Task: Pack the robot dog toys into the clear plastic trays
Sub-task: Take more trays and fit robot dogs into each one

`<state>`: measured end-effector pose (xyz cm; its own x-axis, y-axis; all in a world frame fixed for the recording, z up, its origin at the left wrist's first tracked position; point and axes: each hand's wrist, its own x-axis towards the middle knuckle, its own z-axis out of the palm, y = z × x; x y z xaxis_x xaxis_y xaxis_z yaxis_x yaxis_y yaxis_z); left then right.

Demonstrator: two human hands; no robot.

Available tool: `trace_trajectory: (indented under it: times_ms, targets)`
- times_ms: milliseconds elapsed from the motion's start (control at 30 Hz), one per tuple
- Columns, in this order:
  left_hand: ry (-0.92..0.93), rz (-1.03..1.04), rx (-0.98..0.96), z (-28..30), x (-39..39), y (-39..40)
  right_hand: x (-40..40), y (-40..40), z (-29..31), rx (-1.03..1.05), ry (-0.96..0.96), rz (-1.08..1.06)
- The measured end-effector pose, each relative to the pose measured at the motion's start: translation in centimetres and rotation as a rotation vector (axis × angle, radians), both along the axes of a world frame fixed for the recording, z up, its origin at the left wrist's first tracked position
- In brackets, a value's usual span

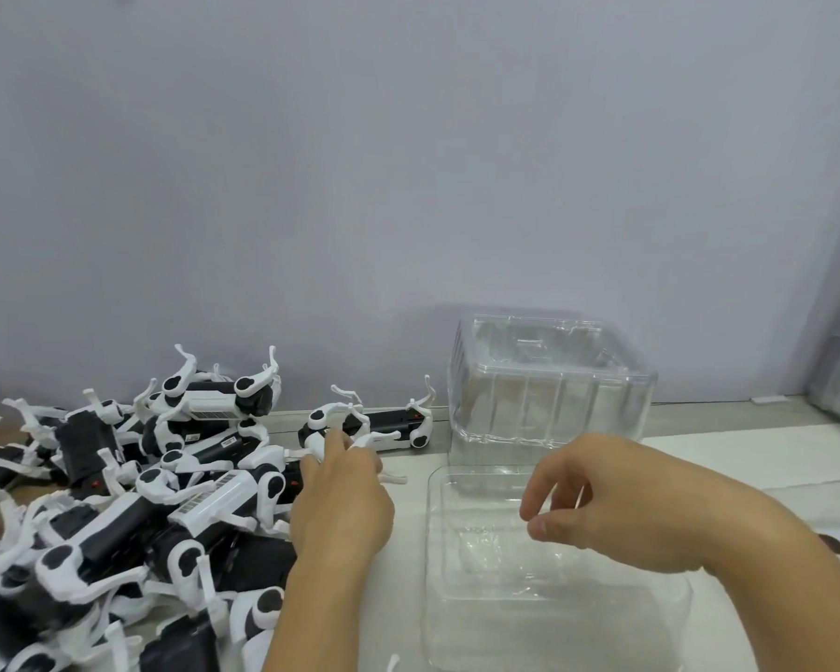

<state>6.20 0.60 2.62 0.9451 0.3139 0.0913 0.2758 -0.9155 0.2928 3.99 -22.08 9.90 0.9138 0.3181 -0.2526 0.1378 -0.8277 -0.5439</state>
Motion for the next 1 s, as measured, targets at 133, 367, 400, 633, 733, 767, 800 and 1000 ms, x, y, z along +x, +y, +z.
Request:
trace_trajectory:
  times_ms: [133,367,400,633,733,767,800,1000]
  targets:
    - [-0.178,0.042,-0.138,0.1,0.3,0.2,0.1,0.1,-0.1,0.0,-0.004,0.009]
    - [-0.356,0.157,-0.291,2.1,0.1,0.7,0.2,0.3,-0.4,0.015,-0.019,0.01]
    - [-0.389,0.169,-0.282,2.2,0.0,0.7,0.2,0.4,-0.5,0.019,-0.025,0.012]
    - [-0.709,0.142,-0.287,3.5,-0.4,0.6,0.3,0.8,-0.9,0.079,-0.085,0.015]
    - [-0.909,0.079,-0.271,4.0,-0.9,0.9,0.3,1.0,-0.9,0.104,-0.143,0.017]
    - [-0.951,0.049,-0.293,4.4,-1.1,1.0,0.4,1.0,-1.0,0.121,-0.176,0.015]
    - [-0.977,0.005,-0.359,4.8,-1.2,1.1,0.5,1.0,-1.0,0.144,-0.219,0.007]
    - [-0.819,-0.476,-1.203,7.7,-2.6,1.0,0.9,1.5,0.4,0.704,-0.676,-0.216]
